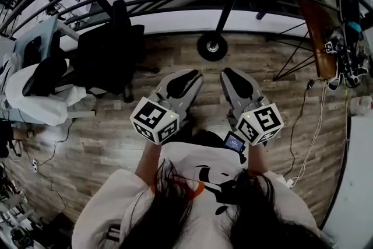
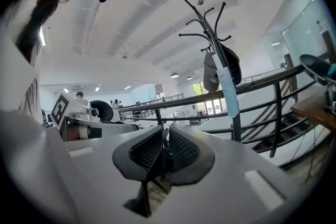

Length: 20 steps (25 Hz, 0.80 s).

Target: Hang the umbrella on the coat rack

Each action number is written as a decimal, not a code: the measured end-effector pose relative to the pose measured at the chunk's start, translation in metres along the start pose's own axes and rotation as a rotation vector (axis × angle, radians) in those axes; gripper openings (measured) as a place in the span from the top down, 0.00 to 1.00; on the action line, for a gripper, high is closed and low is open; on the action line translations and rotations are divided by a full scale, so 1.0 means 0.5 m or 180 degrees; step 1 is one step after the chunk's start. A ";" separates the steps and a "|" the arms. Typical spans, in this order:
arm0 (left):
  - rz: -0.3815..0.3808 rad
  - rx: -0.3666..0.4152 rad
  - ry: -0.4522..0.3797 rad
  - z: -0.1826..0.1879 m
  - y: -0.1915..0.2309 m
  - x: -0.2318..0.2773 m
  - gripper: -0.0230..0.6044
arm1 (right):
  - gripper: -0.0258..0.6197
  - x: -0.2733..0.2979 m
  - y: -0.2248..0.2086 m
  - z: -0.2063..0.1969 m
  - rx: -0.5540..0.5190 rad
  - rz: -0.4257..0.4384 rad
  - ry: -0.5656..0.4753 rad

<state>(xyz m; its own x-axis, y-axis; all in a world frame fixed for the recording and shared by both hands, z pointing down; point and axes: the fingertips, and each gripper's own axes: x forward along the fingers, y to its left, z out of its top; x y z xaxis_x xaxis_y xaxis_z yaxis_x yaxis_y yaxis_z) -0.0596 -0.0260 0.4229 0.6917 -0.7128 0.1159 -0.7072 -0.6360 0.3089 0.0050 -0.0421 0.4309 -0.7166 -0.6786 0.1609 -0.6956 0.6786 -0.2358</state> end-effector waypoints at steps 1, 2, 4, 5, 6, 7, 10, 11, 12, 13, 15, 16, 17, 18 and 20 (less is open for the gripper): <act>0.0036 -0.0004 0.0007 -0.009 -0.015 -0.007 0.89 | 0.87 -0.019 0.006 -0.005 0.0005 0.0018 -0.0003; 0.0072 -0.0009 0.0012 -0.017 -0.031 -0.014 0.89 | 0.87 -0.039 0.011 -0.009 0.0011 0.0040 -0.0008; 0.0128 -0.0012 0.0015 -0.031 -0.063 -0.027 0.89 | 0.87 -0.076 0.022 -0.016 0.0018 0.0084 -0.0027; 0.0148 -0.0010 0.0016 -0.039 -0.080 -0.034 0.89 | 0.87 -0.093 0.027 -0.020 0.0020 0.0102 -0.0036; 0.0166 -0.0006 0.0019 -0.047 -0.096 -0.041 0.89 | 0.87 -0.109 0.034 -0.025 0.0021 0.0120 -0.0042; 0.0182 0.0000 0.0022 -0.056 -0.113 -0.049 0.89 | 0.87 -0.125 0.041 -0.030 0.0020 0.0137 -0.0044; 0.0223 0.0019 0.0021 -0.078 -0.158 -0.076 0.89 | 0.87 -0.164 0.068 -0.046 0.0008 0.0197 -0.0042; 0.0234 0.0022 0.0015 -0.083 -0.173 -0.084 0.89 | 0.87 -0.176 0.077 -0.049 -0.0002 0.0218 -0.0041; 0.0245 0.0024 0.0009 -0.087 -0.185 -0.092 0.89 | 0.87 -0.186 0.086 -0.051 -0.0015 0.0242 -0.0044; 0.0258 0.0026 0.0003 -0.091 -0.197 -0.100 0.89 | 0.87 -0.196 0.095 -0.053 -0.0029 0.0268 -0.0049; 0.0291 0.0037 -0.0007 -0.099 -0.217 -0.117 0.89 | 0.87 -0.213 0.111 -0.058 -0.0058 0.0314 -0.0054; 0.0307 0.0043 -0.0012 -0.103 -0.225 -0.125 0.89 | 0.87 -0.220 0.118 -0.060 -0.0075 0.0334 -0.0056; 0.0322 0.0047 -0.0018 -0.106 -0.233 -0.132 0.89 | 0.87 -0.226 0.125 -0.062 -0.0094 0.0350 -0.0058; 0.0336 0.0051 -0.0025 -0.108 -0.239 -0.140 0.89 | 0.87 -0.233 0.131 -0.064 -0.0112 0.0362 -0.0061; 0.0364 0.0063 -0.0036 -0.112 -0.251 -0.154 0.89 | 0.87 -0.243 0.144 -0.066 -0.0138 0.0387 -0.0066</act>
<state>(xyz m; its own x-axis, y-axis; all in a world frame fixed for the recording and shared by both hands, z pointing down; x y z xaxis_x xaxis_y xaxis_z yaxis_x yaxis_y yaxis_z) -0.0160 0.1251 0.4280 0.6047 -0.7843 0.1386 -0.7842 -0.5559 0.2756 0.0405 0.0986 0.4259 -0.7948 -0.5961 0.1138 -0.6056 0.7673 -0.2108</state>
